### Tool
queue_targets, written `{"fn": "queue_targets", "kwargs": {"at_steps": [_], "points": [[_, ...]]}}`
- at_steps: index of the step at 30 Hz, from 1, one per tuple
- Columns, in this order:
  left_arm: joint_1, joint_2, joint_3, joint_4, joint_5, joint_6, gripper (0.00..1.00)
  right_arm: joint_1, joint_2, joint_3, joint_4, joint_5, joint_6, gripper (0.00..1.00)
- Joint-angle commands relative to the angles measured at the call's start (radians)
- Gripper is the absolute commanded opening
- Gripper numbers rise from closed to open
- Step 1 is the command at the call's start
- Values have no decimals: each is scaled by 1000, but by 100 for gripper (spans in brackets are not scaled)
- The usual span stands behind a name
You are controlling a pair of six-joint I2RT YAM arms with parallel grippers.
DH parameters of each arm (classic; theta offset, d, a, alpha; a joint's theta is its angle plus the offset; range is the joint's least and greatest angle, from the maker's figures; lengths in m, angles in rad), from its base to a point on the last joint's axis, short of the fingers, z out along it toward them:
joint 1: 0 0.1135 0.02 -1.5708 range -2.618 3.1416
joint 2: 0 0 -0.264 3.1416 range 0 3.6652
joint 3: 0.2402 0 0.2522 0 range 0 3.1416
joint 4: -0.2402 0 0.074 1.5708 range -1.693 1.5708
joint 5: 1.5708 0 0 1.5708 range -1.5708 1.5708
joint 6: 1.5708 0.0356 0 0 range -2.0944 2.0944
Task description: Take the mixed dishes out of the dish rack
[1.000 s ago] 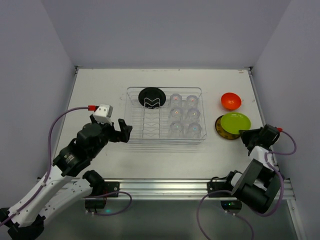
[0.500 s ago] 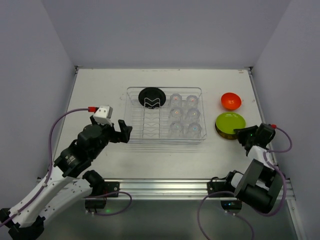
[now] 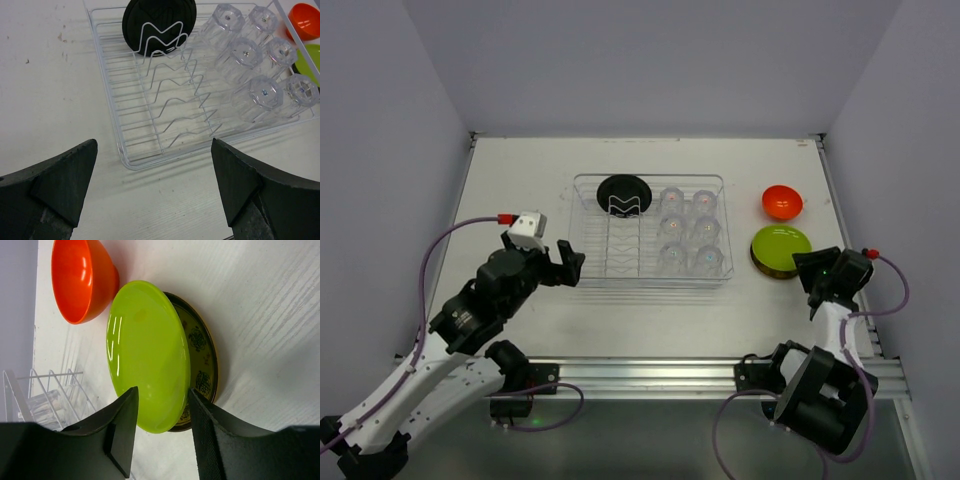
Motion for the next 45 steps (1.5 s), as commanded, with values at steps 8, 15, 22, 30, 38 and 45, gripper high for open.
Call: {"fn": "queue_targets", "kwargs": {"at_steps": [8, 15, 22, 30, 38, 45], "points": [[4, 50, 16, 45, 10, 11, 100, 0, -73, -19, -76, 56, -75, 64], [4, 169, 113, 63, 73, -3, 100, 8, -287, 13, -217, 37, -126, 94], [3, 491, 386, -10, 278, 132, 100, 107, -478, 31, -280, -65, -161, 99], [4, 856, 622, 70, 86, 555, 100, 170, -451, 79, -347, -186, -275, 99], [52, 1129, 772, 186, 87, 963, 100, 187, -495, 51, -343, -232, -278, 99], [127, 1338, 975, 17, 159, 1059, 100, 190, -506, 42, -337, -279, -280, 99]]}}
